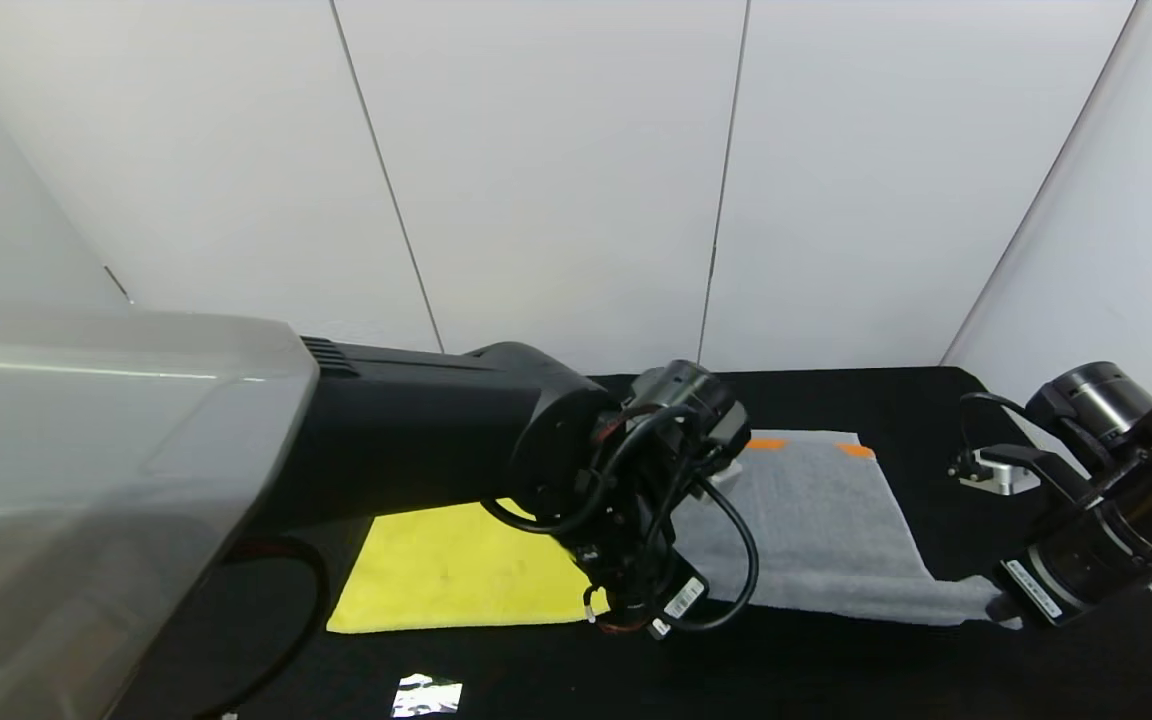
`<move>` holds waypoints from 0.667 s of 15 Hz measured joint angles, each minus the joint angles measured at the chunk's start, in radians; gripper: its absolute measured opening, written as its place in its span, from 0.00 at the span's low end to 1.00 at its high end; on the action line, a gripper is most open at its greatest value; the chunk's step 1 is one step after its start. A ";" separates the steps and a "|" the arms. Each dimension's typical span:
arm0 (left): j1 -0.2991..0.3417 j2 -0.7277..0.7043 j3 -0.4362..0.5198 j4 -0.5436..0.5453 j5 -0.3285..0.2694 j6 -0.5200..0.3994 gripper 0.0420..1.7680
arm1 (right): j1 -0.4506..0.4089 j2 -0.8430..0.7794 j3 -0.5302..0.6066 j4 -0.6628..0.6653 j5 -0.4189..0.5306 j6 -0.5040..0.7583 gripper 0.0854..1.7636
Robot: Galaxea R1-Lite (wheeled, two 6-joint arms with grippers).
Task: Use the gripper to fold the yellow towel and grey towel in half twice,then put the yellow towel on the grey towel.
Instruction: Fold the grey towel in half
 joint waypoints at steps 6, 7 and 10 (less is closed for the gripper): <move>0.058 0.071 -0.156 -0.002 0.002 -0.057 0.04 | -0.032 0.027 -0.110 -0.002 0.046 0.005 0.03; 0.067 0.084 -0.173 -0.002 0.002 -0.058 0.04 | -0.034 0.042 -0.131 -0.002 0.047 0.005 0.03; 0.095 0.123 -0.228 -0.004 0.000 -0.058 0.04 | -0.035 0.095 -0.193 -0.003 0.048 0.004 0.03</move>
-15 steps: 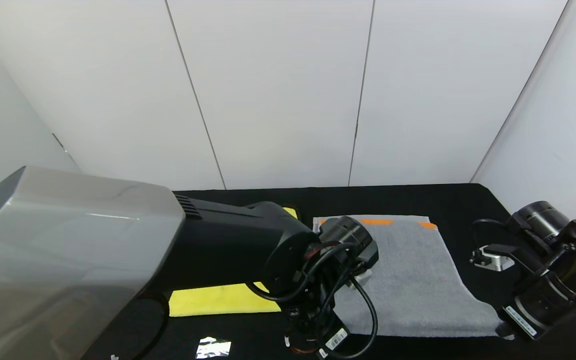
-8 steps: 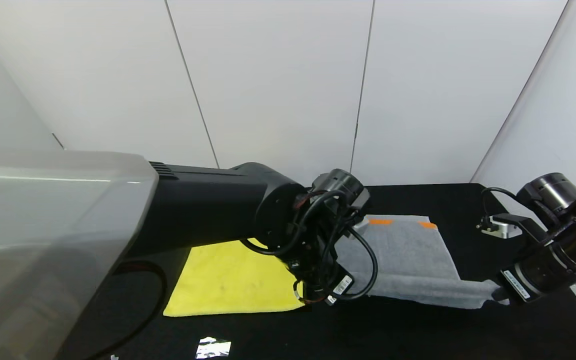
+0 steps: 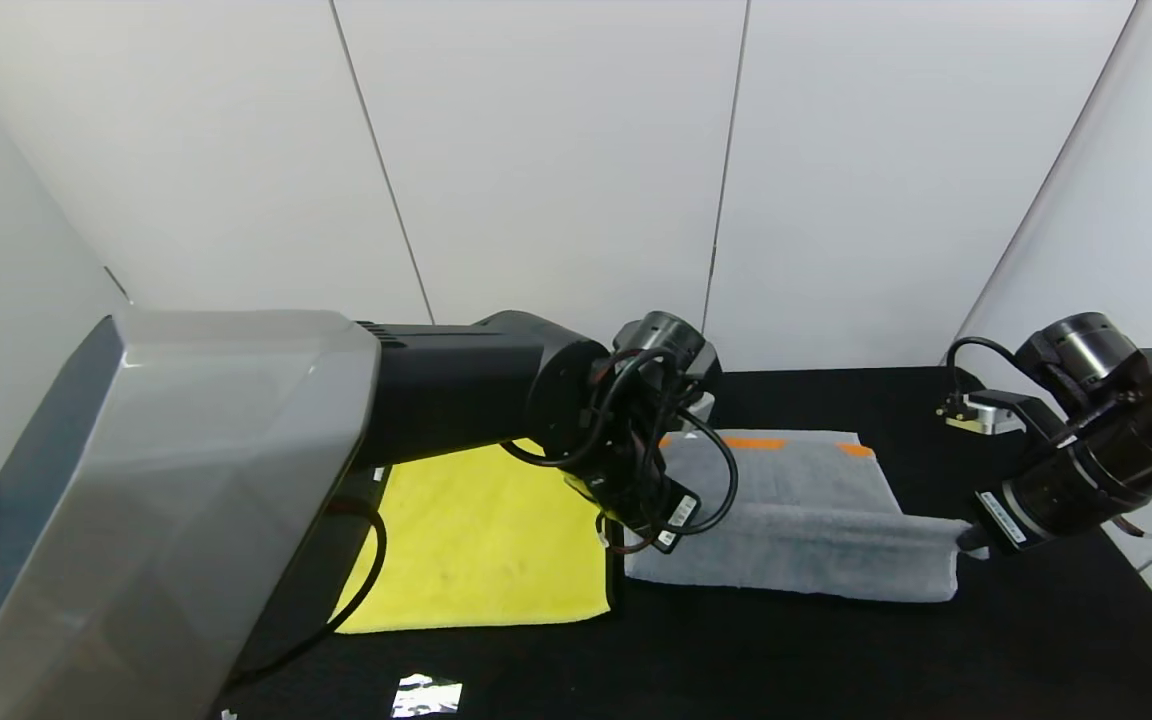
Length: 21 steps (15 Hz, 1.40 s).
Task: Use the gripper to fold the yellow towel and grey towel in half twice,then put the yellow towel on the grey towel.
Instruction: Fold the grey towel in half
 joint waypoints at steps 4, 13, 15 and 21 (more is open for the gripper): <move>0.035 0.060 -0.033 -0.071 -0.003 0.020 0.04 | 0.004 0.088 -0.100 0.001 -0.001 0.001 0.03; 0.086 0.126 -0.038 -0.238 0.001 0.010 0.04 | 0.026 0.200 -0.210 -0.039 -0.003 0.069 0.03; 0.096 0.131 -0.038 -0.269 0.014 -0.002 0.04 | 0.029 0.207 -0.211 -0.075 -0.001 0.089 0.03; 0.107 0.162 -0.036 -0.340 0.059 -0.019 0.04 | 0.029 0.239 -0.210 -0.159 -0.001 0.117 0.03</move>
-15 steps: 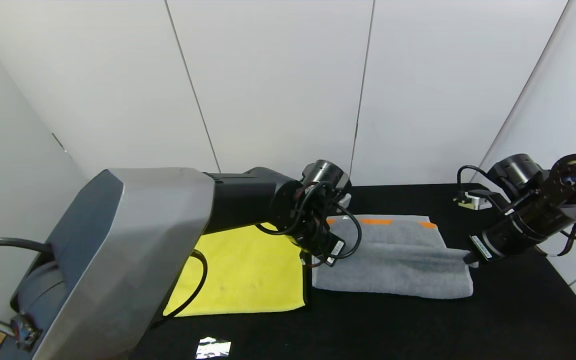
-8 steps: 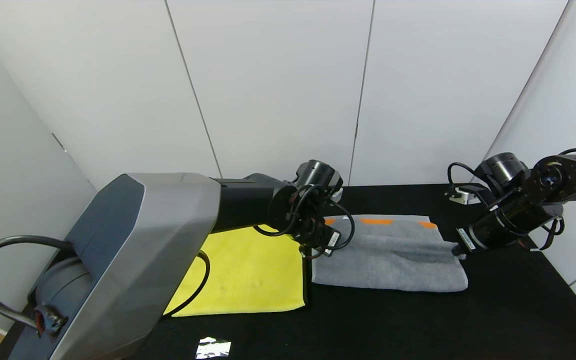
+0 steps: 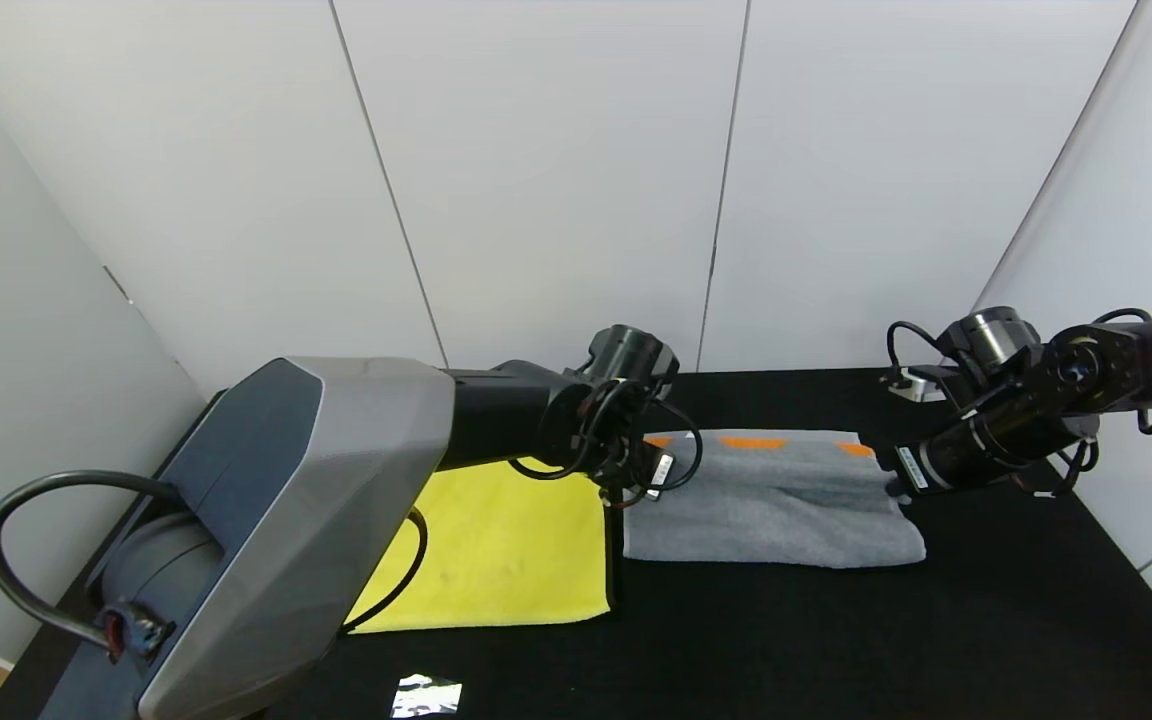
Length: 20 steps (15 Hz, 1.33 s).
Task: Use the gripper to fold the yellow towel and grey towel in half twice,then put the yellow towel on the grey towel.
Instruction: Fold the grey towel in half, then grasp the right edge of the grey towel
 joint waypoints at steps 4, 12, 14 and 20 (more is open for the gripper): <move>0.001 0.002 0.001 0.003 0.000 0.000 0.04 | 0.000 0.018 0.002 -0.036 -0.001 0.003 0.02; 0.000 -0.007 0.009 0.003 -0.013 0.004 0.59 | 0.000 0.030 0.012 -0.074 -0.004 0.029 0.62; -0.002 -0.011 0.009 0.003 -0.014 0.004 0.67 | 0.000 0.029 0.013 -0.073 -0.004 0.031 0.70; -0.003 -0.046 0.042 0.035 -0.011 -0.009 0.83 | 0.001 0.015 0.013 -0.040 -0.002 0.096 0.84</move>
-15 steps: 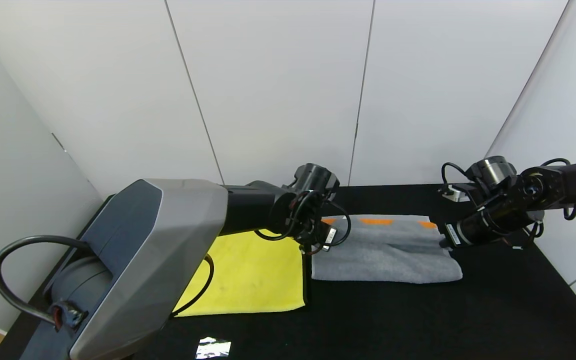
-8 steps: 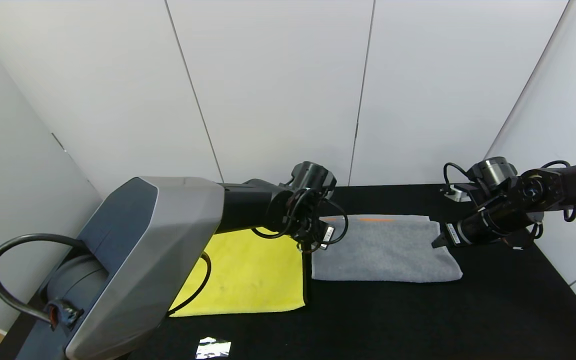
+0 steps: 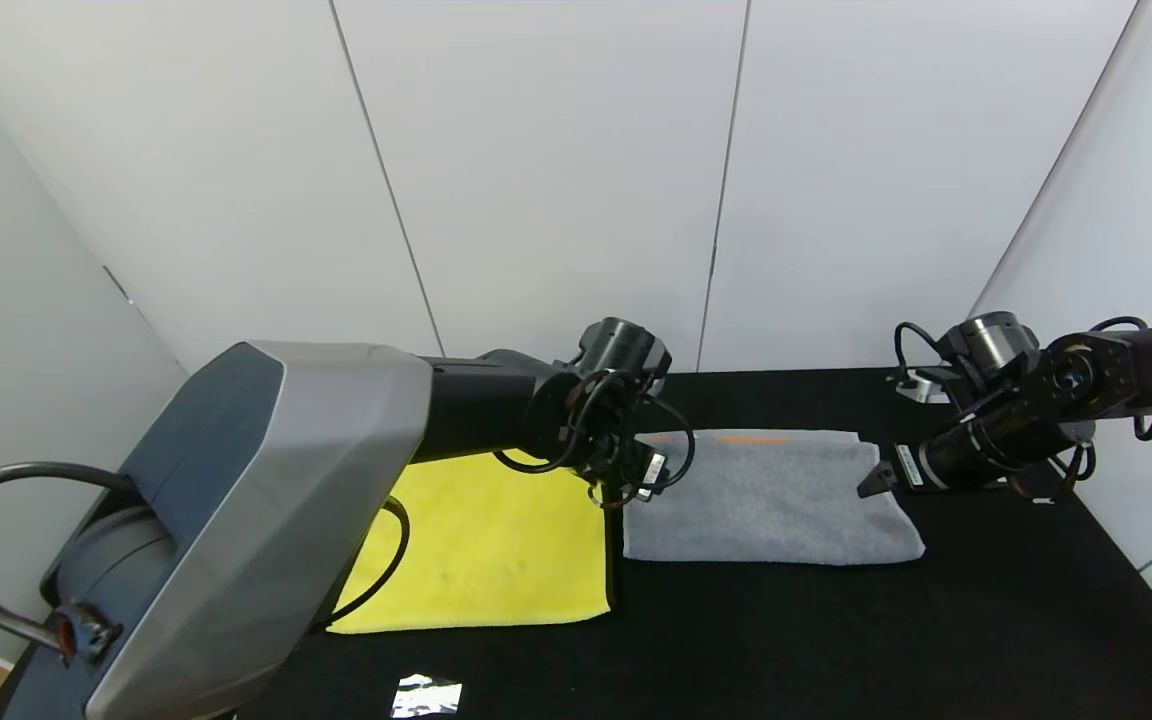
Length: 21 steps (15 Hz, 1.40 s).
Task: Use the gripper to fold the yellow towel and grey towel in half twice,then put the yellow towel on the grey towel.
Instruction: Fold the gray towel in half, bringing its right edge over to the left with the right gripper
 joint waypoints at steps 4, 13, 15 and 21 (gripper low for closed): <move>-0.003 -0.076 0.092 0.026 0.008 -0.001 0.89 | 0.008 -0.020 0.000 0.109 -0.019 0.069 0.89; -0.003 -0.272 0.322 0.012 0.001 0.000 0.94 | 0.028 -0.002 0.006 0.173 -0.073 0.394 0.94; -0.003 -0.295 0.347 0.010 0.000 -0.001 0.95 | 0.028 0.014 0.008 0.169 -0.075 0.424 0.95; 0.005 -0.362 0.379 0.010 -0.006 0.001 0.96 | 0.040 0.049 0.007 0.156 -0.098 0.491 0.96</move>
